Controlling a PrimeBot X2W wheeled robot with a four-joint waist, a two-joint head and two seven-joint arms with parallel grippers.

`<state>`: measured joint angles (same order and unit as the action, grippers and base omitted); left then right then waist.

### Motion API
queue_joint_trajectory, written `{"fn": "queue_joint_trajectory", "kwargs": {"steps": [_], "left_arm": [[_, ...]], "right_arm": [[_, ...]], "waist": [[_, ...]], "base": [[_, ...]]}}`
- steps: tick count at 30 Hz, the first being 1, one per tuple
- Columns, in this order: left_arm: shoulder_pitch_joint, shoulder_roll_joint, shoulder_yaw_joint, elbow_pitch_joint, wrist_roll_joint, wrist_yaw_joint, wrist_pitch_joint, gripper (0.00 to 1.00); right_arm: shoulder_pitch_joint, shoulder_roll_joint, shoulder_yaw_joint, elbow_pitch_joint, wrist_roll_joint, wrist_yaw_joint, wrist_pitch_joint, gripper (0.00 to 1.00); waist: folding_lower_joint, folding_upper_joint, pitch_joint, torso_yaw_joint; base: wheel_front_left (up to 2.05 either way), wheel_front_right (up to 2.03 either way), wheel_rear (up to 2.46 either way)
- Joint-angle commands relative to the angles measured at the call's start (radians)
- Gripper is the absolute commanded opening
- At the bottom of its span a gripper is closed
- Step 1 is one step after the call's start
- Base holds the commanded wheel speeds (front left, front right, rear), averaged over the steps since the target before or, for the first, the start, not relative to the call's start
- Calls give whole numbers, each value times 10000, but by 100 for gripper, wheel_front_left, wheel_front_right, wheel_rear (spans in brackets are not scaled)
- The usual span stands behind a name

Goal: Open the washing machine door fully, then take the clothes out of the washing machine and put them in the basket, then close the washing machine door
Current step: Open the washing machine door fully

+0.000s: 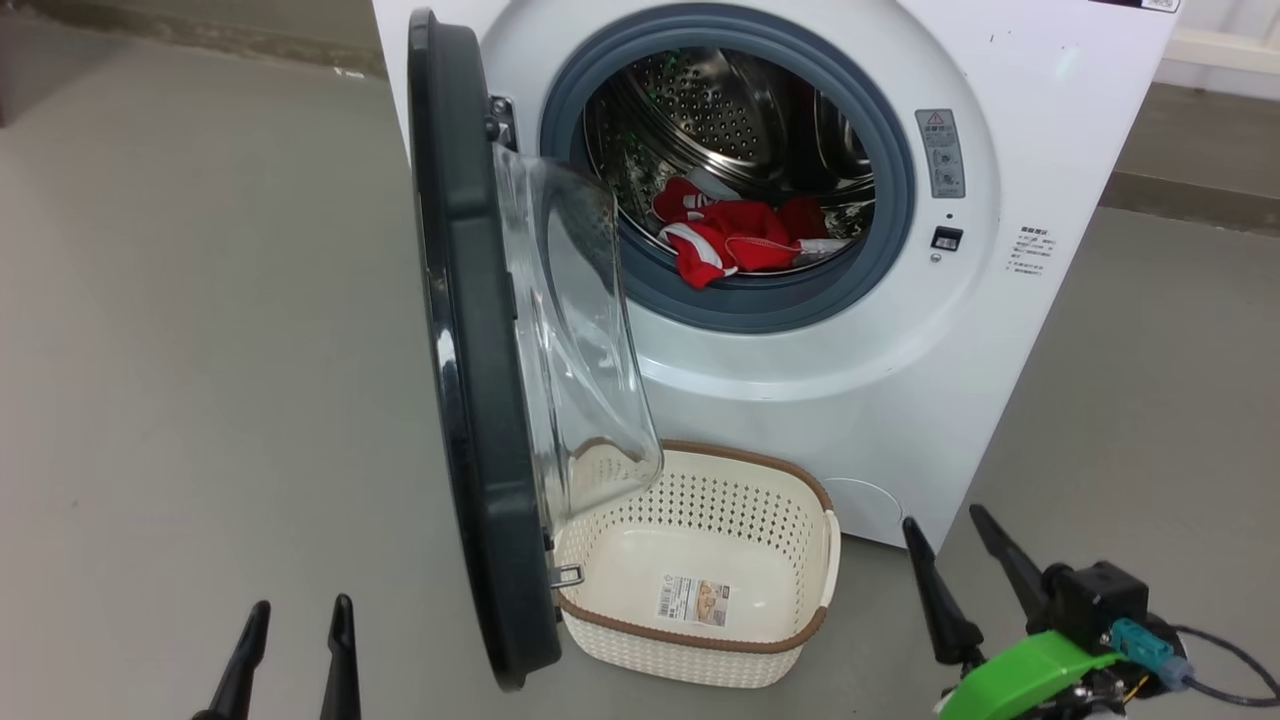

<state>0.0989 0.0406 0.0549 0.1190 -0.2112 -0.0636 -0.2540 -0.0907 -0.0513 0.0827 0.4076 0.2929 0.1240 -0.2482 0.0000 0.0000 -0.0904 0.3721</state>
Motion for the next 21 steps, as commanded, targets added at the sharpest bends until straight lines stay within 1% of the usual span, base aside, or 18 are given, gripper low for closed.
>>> {"fn": "queue_joint_trajectory", "kwargs": {"steps": [1,8,21], "left_arm": [[-217,97,320,-275,10,-99,-78,100],[-162,97,458,-293,2,-108,-78,100],[-201,97,361,-249,-152,-46,-78,100]], "right_arm": [[-91,3,274,-345,89,67,-134,100],[256,8,555,-483,116,67,-135,100],[275,10,463,-649,-196,67,-135,100]], "waist": [[0,0,-16,-15],[0,0,-11,-100],[0,0,69,-129]], "base": [[0,0,0],[0,0,0],[0,0,0]]}}
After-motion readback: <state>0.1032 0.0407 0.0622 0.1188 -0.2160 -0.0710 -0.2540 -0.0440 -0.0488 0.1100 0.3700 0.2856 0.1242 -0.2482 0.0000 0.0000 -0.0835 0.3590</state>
